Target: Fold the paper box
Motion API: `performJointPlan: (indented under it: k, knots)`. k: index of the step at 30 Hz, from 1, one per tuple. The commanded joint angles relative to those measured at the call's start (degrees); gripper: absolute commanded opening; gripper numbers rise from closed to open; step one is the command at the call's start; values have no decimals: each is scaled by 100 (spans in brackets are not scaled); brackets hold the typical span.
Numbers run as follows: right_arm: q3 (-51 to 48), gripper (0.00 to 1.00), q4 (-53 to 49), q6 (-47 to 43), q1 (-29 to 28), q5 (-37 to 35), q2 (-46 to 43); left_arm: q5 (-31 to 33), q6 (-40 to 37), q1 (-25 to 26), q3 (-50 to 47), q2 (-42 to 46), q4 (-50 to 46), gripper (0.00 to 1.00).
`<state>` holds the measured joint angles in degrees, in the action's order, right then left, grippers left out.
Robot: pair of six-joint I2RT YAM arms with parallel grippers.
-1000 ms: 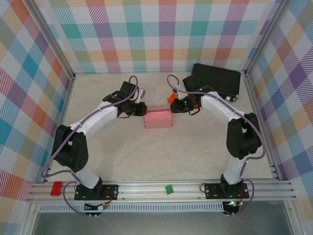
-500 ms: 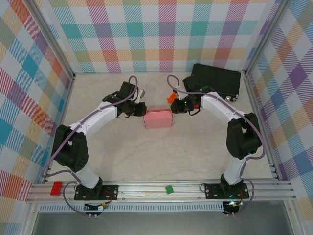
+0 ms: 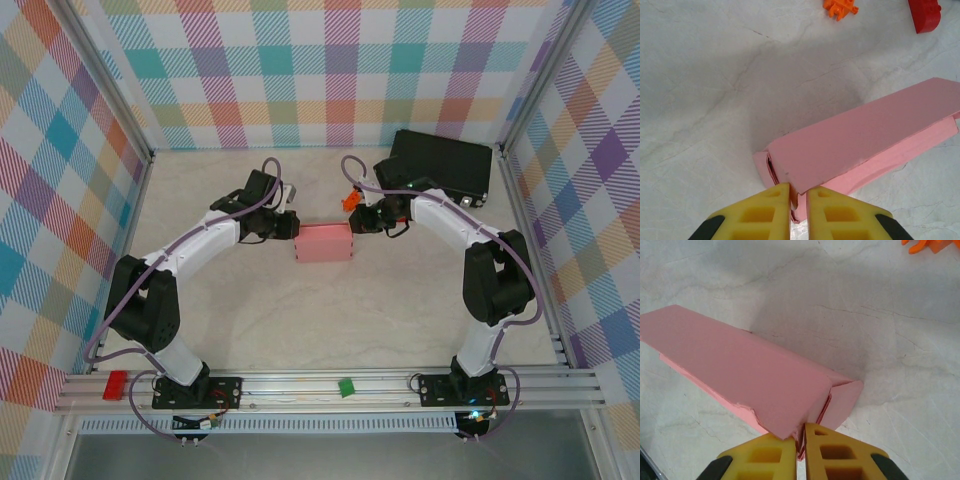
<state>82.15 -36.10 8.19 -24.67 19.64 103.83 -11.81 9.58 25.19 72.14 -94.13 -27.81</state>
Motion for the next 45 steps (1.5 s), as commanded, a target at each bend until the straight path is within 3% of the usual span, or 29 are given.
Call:
performJointPlan:
  k: [1, 18, 29, 34, 45]
  knots:
    - [-137, 13, -56, 38, -30, 255, -60, -155, -8, -40, -198, 131, -103, 15]
    - [-347, 13, -218, -68, -64, 251, -181, -72, -133, -45, -403, 123, -225, 15]
    - [-437, 21, -306, -314, -65, 233, -477, 3, -132, -40, -411, 0, -252, 15]
    - [-405, 29, -300, -381, -65, 238, -586, 74, -134, -41, -403, -77, -249, 15]
    - [-128, 29, 109, -39, -59, 360, -656, 74, -146, -45, -385, -101, -260, 15]
